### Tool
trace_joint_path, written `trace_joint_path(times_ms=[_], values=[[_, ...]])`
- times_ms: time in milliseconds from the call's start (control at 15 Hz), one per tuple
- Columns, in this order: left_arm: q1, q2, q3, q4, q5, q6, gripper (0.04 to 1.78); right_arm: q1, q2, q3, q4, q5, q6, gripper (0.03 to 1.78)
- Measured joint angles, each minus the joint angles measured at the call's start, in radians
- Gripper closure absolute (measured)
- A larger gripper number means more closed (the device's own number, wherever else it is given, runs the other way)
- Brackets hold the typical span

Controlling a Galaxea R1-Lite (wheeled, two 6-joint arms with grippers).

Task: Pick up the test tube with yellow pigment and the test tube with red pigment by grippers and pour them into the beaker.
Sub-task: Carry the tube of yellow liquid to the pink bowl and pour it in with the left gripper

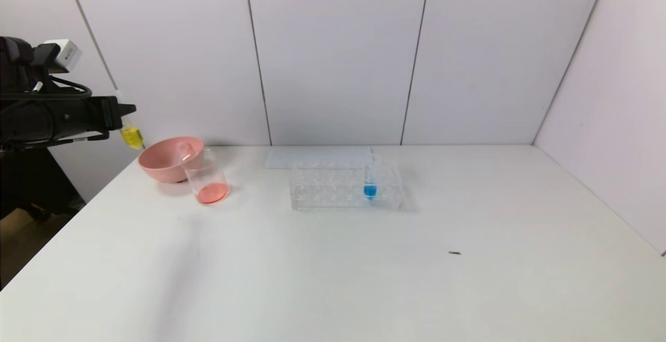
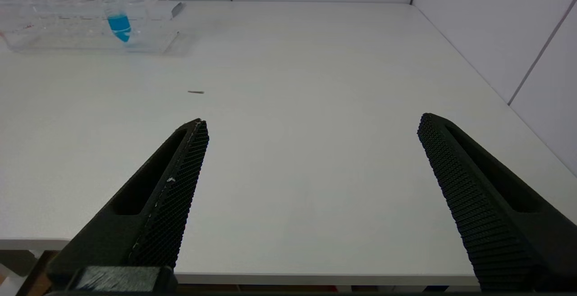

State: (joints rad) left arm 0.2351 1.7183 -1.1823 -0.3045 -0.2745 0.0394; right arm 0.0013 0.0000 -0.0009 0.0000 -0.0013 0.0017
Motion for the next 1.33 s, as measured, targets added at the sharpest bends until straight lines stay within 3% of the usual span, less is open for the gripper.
trace_joint_path(times_ms=[733, 1333], values=[[0.023, 0.059, 0.011, -0.020, -0.078, 0.092, 1.38, 0.000, 0.000, 0.000, 0.000, 0.000, 0.000, 0.11], [0.031, 0.079, 0.007, -0.009, -0.088, 0.230, 1.38, 0.000, 0.000, 0.000, 0.000, 0.000, 0.000, 0.11]])
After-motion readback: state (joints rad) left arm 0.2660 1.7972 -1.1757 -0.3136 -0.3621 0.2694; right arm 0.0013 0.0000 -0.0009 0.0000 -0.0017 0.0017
